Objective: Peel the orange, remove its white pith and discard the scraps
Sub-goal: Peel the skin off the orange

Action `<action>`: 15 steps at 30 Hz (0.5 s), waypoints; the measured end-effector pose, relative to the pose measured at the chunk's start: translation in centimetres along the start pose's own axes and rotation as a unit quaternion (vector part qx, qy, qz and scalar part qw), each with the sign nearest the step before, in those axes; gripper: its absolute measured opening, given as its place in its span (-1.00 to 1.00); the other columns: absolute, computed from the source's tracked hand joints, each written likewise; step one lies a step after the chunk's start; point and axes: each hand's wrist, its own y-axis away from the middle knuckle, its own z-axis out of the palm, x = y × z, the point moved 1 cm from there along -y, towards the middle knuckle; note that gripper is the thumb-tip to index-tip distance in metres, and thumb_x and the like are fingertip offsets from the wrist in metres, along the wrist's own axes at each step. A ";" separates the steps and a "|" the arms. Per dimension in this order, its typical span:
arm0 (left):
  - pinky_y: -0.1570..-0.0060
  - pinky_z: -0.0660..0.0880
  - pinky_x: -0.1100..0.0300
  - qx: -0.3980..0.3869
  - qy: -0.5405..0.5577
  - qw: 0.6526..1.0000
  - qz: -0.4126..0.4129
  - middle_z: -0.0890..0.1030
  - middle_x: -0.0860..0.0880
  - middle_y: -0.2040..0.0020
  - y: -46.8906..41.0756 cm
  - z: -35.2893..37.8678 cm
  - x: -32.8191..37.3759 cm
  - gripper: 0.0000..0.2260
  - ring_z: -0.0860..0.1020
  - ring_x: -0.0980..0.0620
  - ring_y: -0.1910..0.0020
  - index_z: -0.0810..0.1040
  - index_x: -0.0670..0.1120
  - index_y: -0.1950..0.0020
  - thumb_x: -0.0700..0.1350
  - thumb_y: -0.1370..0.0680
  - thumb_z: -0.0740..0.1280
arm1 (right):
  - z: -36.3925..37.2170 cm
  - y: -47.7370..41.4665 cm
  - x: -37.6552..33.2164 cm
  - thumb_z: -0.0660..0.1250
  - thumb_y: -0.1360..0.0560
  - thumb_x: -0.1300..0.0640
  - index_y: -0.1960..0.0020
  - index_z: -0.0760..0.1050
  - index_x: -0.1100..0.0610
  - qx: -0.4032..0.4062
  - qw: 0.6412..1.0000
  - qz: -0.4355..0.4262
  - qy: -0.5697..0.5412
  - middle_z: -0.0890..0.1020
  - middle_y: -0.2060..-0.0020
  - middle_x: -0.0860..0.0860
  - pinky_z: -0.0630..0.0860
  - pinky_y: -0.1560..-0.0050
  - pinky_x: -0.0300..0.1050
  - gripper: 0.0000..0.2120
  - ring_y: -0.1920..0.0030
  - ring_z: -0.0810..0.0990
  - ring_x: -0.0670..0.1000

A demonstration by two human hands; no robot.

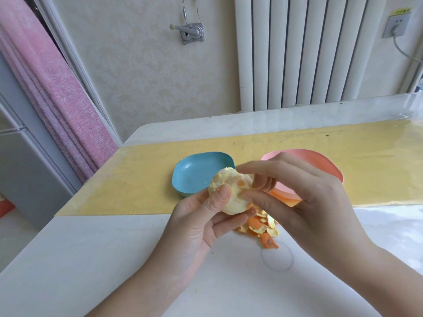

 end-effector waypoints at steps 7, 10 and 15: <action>0.22 0.59 0.25 0.009 -0.045 0.999 -0.002 0.70 -0.15 0.12 0.1 0.0 0.1 -0.50 0.69 -0.11 0.16 0.71 -0.11 0.04 0.17 -0.15 0.59 | -0.1 0.1 -0.2 0.34 -0.48 0.14 0.07 0.67 0.15 0.040 0.997 -0.037 0.057 0.55 0.22 0.01 0.39 0.17 -0.46 -0.85 0.19 0.50 -0.14; 0.24 0.59 0.25 0.017 -0.050 0.999 -0.013 0.70 -0.16 0.14 0.1 0.0 0.0 -0.48 0.69 -0.11 0.18 0.71 -0.12 0.07 0.18 -0.13 0.59 | 0.2 0.0 -0.2 0.30 -0.51 0.19 0.11 0.64 0.22 0.051 0.989 -0.068 0.121 0.55 0.21 0.07 0.35 0.12 -0.45 -0.84 0.18 0.47 -0.07; 0.26 0.59 0.23 0.030 -0.001 0.998 -0.054 0.69 -0.19 0.13 0.2 0.3 -0.4 -0.57 0.68 -0.13 0.21 0.70 -0.17 0.08 0.12 -0.23 0.57 | 0.9 -0.1 0.4 0.18 -0.55 0.25 0.09 0.52 0.27 -0.009 0.988 -0.074 0.136 0.50 0.15 0.11 0.35 0.11 -0.31 -0.83 0.19 0.46 0.07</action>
